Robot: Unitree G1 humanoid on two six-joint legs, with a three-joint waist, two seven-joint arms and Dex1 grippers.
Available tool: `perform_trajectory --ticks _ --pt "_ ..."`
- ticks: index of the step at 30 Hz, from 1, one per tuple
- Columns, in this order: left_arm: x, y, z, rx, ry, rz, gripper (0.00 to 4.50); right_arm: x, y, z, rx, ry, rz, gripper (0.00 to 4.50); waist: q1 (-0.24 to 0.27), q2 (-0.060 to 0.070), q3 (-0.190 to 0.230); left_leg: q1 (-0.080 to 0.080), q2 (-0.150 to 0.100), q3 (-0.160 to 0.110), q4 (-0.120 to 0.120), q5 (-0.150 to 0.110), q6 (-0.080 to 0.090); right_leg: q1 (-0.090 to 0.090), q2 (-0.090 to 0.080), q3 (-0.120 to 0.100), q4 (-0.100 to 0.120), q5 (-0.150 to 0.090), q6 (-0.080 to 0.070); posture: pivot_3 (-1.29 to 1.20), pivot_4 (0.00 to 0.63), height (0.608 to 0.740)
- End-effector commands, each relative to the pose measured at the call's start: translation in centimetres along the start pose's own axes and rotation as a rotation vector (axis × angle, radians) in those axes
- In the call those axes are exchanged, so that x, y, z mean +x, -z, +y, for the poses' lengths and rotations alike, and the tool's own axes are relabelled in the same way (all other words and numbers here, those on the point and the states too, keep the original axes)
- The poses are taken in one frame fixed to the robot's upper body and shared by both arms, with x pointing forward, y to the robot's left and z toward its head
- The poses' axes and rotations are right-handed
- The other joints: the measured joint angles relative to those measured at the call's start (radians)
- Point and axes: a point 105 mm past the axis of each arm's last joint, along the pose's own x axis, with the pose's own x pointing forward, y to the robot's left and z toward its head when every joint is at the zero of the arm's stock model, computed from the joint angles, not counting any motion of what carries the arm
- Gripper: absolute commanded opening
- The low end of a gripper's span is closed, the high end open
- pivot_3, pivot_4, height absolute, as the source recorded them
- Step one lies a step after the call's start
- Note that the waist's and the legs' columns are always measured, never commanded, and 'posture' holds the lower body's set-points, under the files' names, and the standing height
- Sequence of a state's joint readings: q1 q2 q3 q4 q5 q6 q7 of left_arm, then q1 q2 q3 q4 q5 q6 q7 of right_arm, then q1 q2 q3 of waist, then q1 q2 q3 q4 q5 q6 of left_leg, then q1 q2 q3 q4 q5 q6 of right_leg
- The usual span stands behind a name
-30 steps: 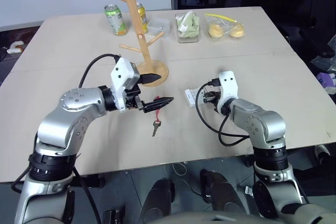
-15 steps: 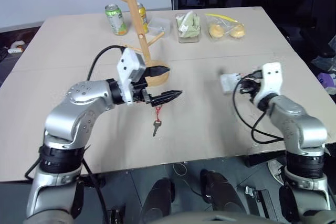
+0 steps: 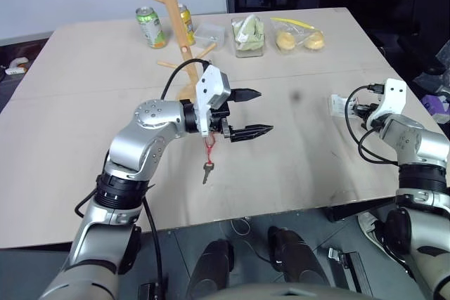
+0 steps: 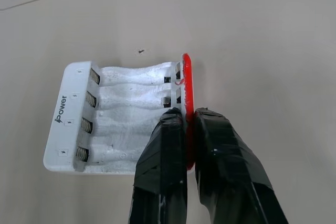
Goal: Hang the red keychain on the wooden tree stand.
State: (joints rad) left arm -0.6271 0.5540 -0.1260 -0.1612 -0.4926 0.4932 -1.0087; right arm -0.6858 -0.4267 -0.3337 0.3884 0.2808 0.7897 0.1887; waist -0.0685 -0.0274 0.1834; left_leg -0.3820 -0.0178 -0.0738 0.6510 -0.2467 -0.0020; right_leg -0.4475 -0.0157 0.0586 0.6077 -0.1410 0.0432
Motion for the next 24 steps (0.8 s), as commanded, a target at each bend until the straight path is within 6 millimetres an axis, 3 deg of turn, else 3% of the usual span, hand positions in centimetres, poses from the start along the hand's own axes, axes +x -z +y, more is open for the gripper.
perform_trajectory --ticks 1,4,8,11,14,17,20,21,24 --pt "-0.3 -0.9 0.2 0.046 -0.016 -0.023 4.5 -0.2 -1.2 -0.4 0.014 -0.001 -0.051 1.48 0.0 0.0 0.0 0.0 0.0 0.0 0.0 0.0 0.0 0.0 0.0 0.0 0.0 0.0 0.0 0.0 0.15 0.74" --pt "-0.9 -1.0 0.6 0.043 -0.051 -0.016 4.5 -0.9 -2.2 -0.3 0.026 -0.023 -0.099 3.01 -0.001 0.0 0.0 0.0 0.0 0.0 0.0 0.0 0.0 0.0 0.0 0.0 0.0 0.0 0.0 0.0 0.15 0.74" --pt "-2.3 -1.1 0.9 0.039 -0.123 -0.003 4.5 -2.4 -4.3 0.4 0.023 -0.029 -0.172 4.48 -0.002 0.002 0.001 0.0 0.0 0.0 -0.001 0.0 0.0 -0.001 0.0 0.001 0.0 0.0 0.0 0.0 0.15 0.74" --pt "-4.1 -1.1 1.0 0.022 -0.216 0.014 4.5 -3.9 -5.9 2.5 -0.061 -0.068 -0.225 4.48 -0.003 0.003 0.002 0.0 0.0 0.0 -0.001 0.0 0.0 -0.001 0.0 0.001 0.001 0.0 0.0 0.0 0.15 0.74" --pt "-6.7 -0.7 0.7 -0.035 -0.293 0.034 4.5 -5.2 -6.3 6.1 -0.128 -0.17 -0.232 4.48 -0.002 0.003 0.002 0.0 0.001 0.0 -0.001 0.0 0.0 -0.001 0.001 0.0 0.0 0.0 0.0 0.0 0.15 0.74" --pt "-9.5 0.4 -0.3 -0.071 -0.305 0.127 4.5 -6.4 -5.0 10.9 -0.155 -0.338 -0.182 4.48 -0.005 0.003 0.002 0.001 0.003 0.0 -0.001 0.0 0.0 -0.001 0.002 0.0 0.001 0.0 0.0 0.0 0.15 0.74" --pt "-11.1 1.2 -1.0 -0.118 -0.317 0.194 4.5 -7.8 -3.3 15.3 -0.211 -0.52 -0.138 4.48 0.001 0.003 0.002 0.001 0.003 -0.002 -0.001 0.0 0.0 -0.001 0.003 -0.002 0.001 -0.002 -0.003 0.0 0.15 0.74" --pt "-11.4 1.5 -1.3 -0.138 -0.337 0.209 4.5 -8.9 -2.5 17.5 -0.26 -0.631 -0.135 4.48 0.002 0.003 0.002 0.0 0.003 -0.002 -0.001 0.0 0.0 -0.001 0.002 -0.003 0.001 -0.003 -0.004 0.0 0.15 0.74" --pt "-11.9 3.3 -2.0 -0.199 -0.456 0.232 4.5 -12.3 -1.4 20.9 -0.379 -0.896 -0.171 4.48 0.003 0.004 0.002 -0.001 0.003 -0.003 -0.001 0.0 0.0 -0.001 0.0 -0.003 -0.001 -0.003 -0.004 0.0 0.15 0.74"
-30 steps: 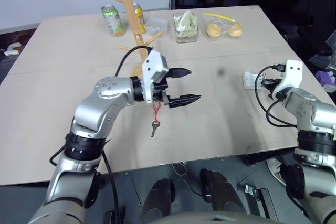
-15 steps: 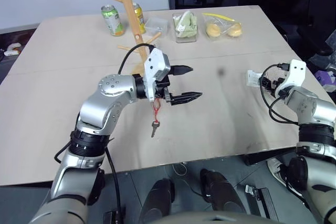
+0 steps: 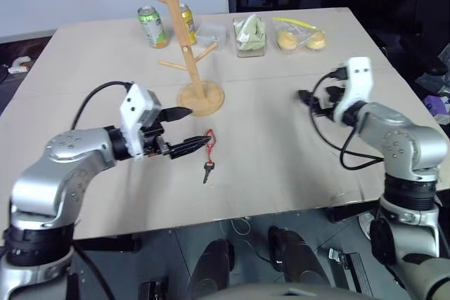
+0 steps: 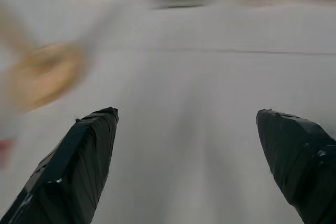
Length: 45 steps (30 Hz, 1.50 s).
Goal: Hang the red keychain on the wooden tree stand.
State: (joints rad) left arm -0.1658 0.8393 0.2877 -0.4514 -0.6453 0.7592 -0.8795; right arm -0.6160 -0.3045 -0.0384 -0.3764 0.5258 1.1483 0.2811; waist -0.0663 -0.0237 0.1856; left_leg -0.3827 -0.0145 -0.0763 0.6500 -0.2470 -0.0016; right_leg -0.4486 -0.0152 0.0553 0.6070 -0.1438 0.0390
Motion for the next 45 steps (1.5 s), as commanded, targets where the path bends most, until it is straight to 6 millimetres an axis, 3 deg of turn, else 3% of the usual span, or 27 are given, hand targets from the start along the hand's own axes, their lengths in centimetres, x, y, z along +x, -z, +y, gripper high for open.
perform_trajectory --ticks 1,8,17,24,29,45 --pt "-0.1 1.2 -0.7 -0.046 -0.127 -0.007 4.5 -1.7 -1.7 4.4 -0.17 -0.263 -0.096 4.48 0.002 0.0 0.0 0.0 0.0 0.0 0.0 0.0 0.0 0.0 -0.001 0.0 0.0 0.0 0.0 0.0 0.15 0.74" --pt "0.4 4.3 -1.9 -0.114 -0.416 0.005 4.5 -4.5 -2.1 4.5 -0.296 -0.43 -0.117 4.48 0.02 -0.004 -0.001 0.0 -0.001 0.0 0.002 0.0 0.0 0.001 -0.003 -0.001 -0.001 0.001 0.001 0.0 0.15 0.74" --pt "3.8 6.1 -3.0 -0.171 -0.559 -0.033 4.5 -6.8 -2.7 5.3 -0.35 -0.628 -0.08 4.48 0.027 -0.003 -0.001 0.001 -0.001 0.001 0.002 0.0 0.0 0.001 0.0 -0.001 0.0 0.0 0.001 0.0 0.15 0.74" --pt "6.1 6.9 -4.4 -0.159 -0.594 0.016 4.5 -7.3 -2.9 5.1 -0.364 -0.627 -0.051 4.48 0.027 -0.004 -0.001 0.0 -0.002 0.001 0.002 0.0 0.0 0.001 -0.001 -0.001 0.0 0.0 0.001 0.0 0.15 0.74" --pt "7.3 7.5 -4.2 -0.172 -0.621 0.034 4.5 -7.5 -3.3 4.9 -0.363 -0.64 -0.027 4.48 0.028 -0.004 -0.001 0.0 -0.002 0.001 0.002 0.0 0.0 0.001 -0.001 -0.001 0.0 0.0 0.001 0.0 0.15 0.74" --pt "8.5 8.8 -3.5 -0.2 -0.662 0.08 4.5 -7.8 -4.1 5.4 -0.415 -0.672 -0.032 4.48 0.03 -0.004 -0.001 0.001 -0.002 0.001 0.003 0.0 0.0 0.002 -0.001 -0.001 0.0 0.001 0.001 0.0 0.15 0.74"
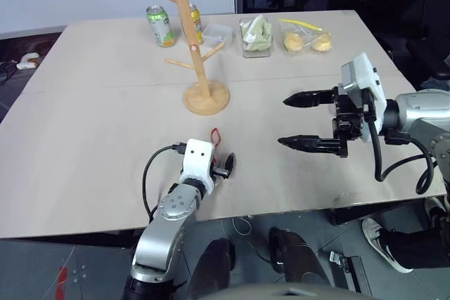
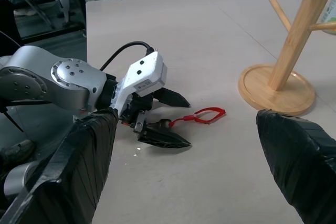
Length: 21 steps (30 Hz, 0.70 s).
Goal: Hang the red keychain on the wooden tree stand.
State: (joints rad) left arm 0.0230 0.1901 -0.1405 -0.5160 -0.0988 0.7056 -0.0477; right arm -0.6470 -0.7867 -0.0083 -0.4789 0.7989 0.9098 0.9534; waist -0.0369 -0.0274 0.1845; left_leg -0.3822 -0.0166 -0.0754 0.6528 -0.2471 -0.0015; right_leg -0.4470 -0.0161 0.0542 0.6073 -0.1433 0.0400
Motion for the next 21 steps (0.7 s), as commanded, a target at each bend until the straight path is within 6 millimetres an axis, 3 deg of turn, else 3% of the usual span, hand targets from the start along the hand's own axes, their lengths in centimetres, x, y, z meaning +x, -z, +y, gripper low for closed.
perform_trajectory --ticks 1,4,9,12,18,21 --pt "0.3 0.4 0.1 0.003 -0.024 0.018 4.5 -0.1 -1.0 0.3 -0.044 -0.002 -0.021 4.48 0.001 0.0 0.0 0.0 0.0 0.0 0.0 0.0 0.0 0.0 0.0 0.0 0.0 0.0 0.0 0.0 0.15 0.74" --pt "0.2 0.6 0.2 0.001 -0.032 0.026 3.67 -0.1 -1.0 0.3 -0.045 0.006 -0.023 4.5 0.002 0.0 0.0 0.0 0.0 0.0 0.0 0.0 0.0 0.0 0.0 0.0 0.0 0.0 0.0 0.0 0.15 0.74" --pt "0.1 0.8 0.4 -0.009 -0.046 0.041 1.33 -0.1 -1.1 0.2 -0.04 0.022 -0.027 4.5 0.002 0.0 0.0 0.0 0.0 0.0 0.0 0.0 0.0 0.0 0.0 0.0 0.0 0.0 0.0 0.0 0.15 0.74" --pt "-0.1 0.8 0.5 -0.009 -0.052 0.044 0.16 -0.2 -1.0 0.1 -0.026 0.031 -0.034 4.5 0.002 0.0 0.0 0.0 0.0 0.0 0.0 0.0 0.0 0.0 0.0 0.0 0.0 0.0 0.0 0.0 0.15 0.74" --pt "-0.6 0.5 2.0 -0.03 -0.092 0.031 0.07 -0.1 -0.8 -0.1 -0.02 0.044 -0.038 4.5 0.0 0.0 0.0 0.0 0.0 0.0 0.0 0.0 0.0 0.0 0.0 0.0 0.0 0.0 0.0 0.0 0.15 0.74" --pt "-1.1 -1.9 3.9 0.089 -0.058 -0.108 0.07 0.0 -0.7 -0.2 -0.015 0.06 -0.051 4.5 -0.004 0.0 0.0 0.0 0.001 0.0 0.0 0.0 0.0 0.0 0.001 0.0 0.0 0.0 0.0 0.0 0.15 0.74"
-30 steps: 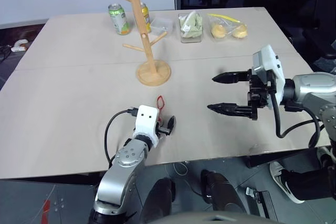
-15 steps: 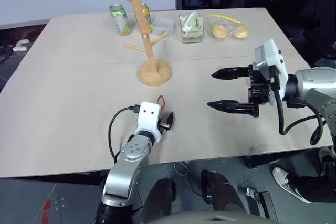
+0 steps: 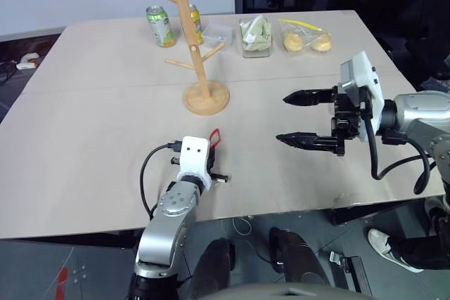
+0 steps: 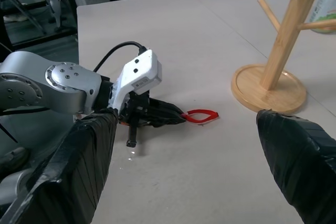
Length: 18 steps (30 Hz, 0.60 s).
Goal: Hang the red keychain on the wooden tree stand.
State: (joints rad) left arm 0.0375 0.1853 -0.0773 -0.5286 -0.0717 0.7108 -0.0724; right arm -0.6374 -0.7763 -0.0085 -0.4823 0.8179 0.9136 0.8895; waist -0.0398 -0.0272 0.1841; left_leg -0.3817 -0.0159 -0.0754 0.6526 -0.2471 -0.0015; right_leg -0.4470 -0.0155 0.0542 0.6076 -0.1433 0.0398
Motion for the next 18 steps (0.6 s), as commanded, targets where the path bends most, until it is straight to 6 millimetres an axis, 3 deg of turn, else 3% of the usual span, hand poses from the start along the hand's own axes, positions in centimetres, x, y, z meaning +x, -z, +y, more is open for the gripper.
perform_trajectory --ticks 1,5,9,14,18 --pt "-0.7 -2.7 3.4 0.112 -0.002 -0.152 0.07 -0.1 -0.7 0.1 -0.03 0.024 -0.044 4.5 -0.001 0.0 0.0 0.0 0.001 0.0 0.0 0.0 0.0 0.0 0.001 0.0 0.0 0.0 0.0 0.0 0.15 0.74" --pt "-1.0 -4.0 5.9 0.151 0.039 -0.227 0.07 0.1 -0.3 0.2 -0.03 0.035 -0.054 4.5 0.002 0.0 0.0 0.0 0.001 0.0 0.0 0.0 0.0 0.0 0.001 -0.001 0.0 0.0 0.0 0.0 0.15 0.74" --pt "-0.7 -7.5 7.6 0.257 0.099 -0.356 0.07 0.8 -0.2 0.6 -0.038 0.042 -0.081 4.5 0.008 0.0 0.0 -0.001 0.0 0.0 0.0 0.0 0.0 0.0 -0.001 -0.001 -0.001 0.0 0.0 0.0 0.15 0.74" --pt "-0.5 -11.2 7.1 0.373 0.171 -0.497 0.07 1.4 -0.6 1.1 -0.045 0.035 -0.119 4.5 0.008 0.0 0.0 -0.001 -0.001 0.0 0.001 0.0 0.0 0.0 -0.002 -0.001 -0.001 0.001 0.001 0.0 0.15 0.74" --pt "-0.8 -14.5 5.4 0.492 0.241 -0.619 0.07 1.2 -2.0 0.8 -0.076 0.051 -0.157 4.5 0.007 0.0 0.0 -0.001 -0.001 0.0 0.001 0.0 0.0 0.0 -0.002 -0.001 0.0 0.001 0.002 0.0 0.15 0.74"
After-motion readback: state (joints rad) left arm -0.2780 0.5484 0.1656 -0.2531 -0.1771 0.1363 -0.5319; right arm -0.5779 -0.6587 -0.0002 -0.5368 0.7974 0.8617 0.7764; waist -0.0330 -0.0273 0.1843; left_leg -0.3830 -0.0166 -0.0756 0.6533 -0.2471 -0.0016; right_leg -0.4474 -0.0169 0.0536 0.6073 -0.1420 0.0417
